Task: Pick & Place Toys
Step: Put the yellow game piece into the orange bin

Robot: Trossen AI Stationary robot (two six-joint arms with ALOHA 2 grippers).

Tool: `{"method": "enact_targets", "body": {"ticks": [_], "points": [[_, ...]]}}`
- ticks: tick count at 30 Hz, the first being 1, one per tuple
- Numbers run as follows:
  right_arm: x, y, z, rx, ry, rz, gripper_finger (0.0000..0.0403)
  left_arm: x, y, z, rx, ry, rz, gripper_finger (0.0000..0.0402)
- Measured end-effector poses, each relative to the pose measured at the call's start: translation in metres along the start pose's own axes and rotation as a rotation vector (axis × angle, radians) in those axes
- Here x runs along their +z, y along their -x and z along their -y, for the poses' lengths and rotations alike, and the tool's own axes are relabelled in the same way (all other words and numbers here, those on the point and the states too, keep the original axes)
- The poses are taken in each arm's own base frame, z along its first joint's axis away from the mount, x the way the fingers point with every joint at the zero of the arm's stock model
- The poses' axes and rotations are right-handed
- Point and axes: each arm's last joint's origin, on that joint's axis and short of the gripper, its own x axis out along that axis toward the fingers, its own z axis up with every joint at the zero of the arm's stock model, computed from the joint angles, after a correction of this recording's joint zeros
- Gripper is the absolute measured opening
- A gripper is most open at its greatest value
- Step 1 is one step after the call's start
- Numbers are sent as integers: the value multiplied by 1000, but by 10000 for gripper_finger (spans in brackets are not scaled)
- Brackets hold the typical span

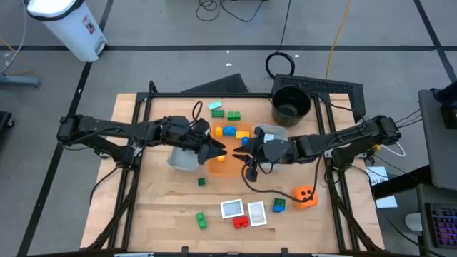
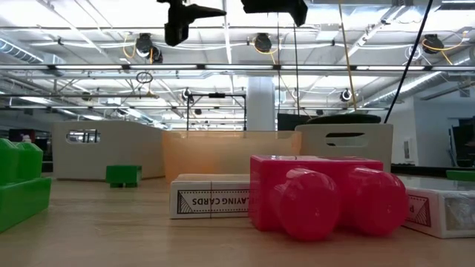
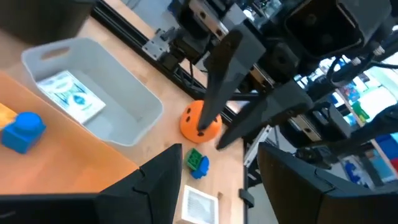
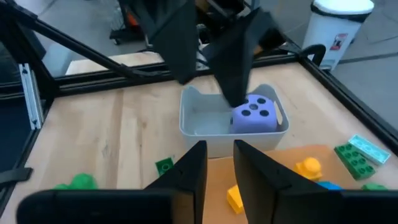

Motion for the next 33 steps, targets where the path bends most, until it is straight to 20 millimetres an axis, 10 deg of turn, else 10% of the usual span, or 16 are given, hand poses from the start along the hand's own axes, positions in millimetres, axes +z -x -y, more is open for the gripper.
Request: {"method": "enact_targets", "body": {"ticks": [14,24,33], "points": [[1,-43,80,140,-263,-89,240,19,42,-16,149,-10,40,214],[-35,-117,69,151,-332,-113,290,23,111,2,200,-55,179,214],[-54,-164,58,76,-367,-168,283,8,129,0,203,-217,3,214]]}}
